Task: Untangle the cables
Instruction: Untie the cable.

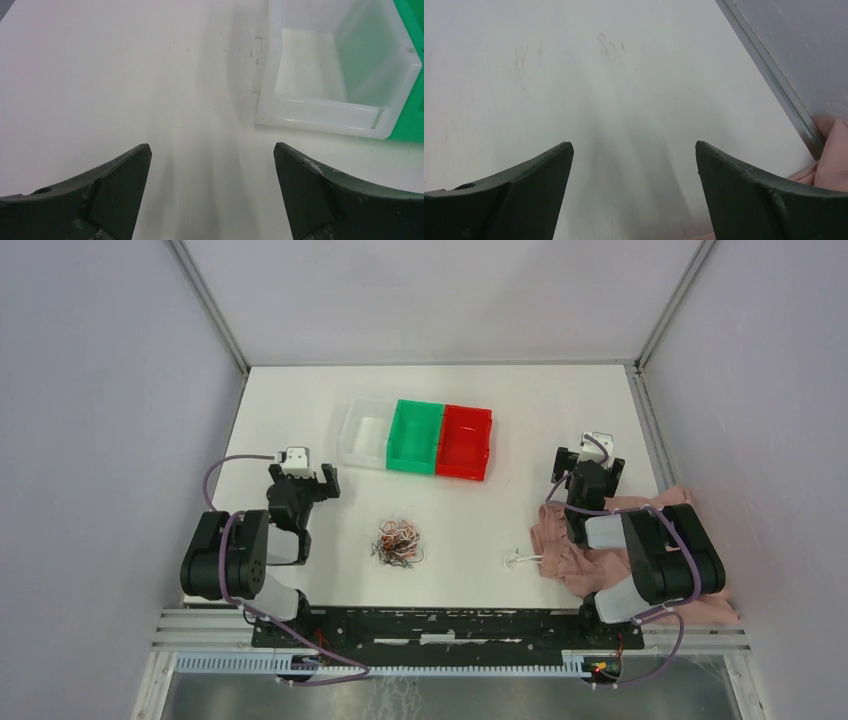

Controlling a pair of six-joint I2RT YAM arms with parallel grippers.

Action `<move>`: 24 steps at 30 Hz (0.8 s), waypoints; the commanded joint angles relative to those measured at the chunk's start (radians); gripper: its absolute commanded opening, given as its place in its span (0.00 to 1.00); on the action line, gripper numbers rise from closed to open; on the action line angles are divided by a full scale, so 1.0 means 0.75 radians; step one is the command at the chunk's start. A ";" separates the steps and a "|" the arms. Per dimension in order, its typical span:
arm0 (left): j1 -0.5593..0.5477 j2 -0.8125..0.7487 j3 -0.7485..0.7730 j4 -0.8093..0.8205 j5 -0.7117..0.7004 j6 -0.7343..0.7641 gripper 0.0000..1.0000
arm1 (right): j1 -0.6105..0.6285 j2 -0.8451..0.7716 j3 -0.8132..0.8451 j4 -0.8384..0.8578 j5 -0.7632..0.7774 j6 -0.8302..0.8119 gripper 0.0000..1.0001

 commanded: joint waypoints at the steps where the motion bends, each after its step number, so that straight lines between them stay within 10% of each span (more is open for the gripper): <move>1: -0.006 -0.009 0.032 0.042 -0.032 -0.001 0.99 | 0.006 -0.006 -0.001 0.047 0.007 0.008 0.99; 20: -0.006 -0.038 0.021 0.052 -0.120 -0.041 0.99 | -0.007 -0.037 0.012 -0.013 -0.008 0.024 0.99; 24: 0.004 -0.253 0.189 -0.451 -0.045 0.020 0.99 | 0.019 -0.197 0.119 -0.306 0.147 0.057 0.99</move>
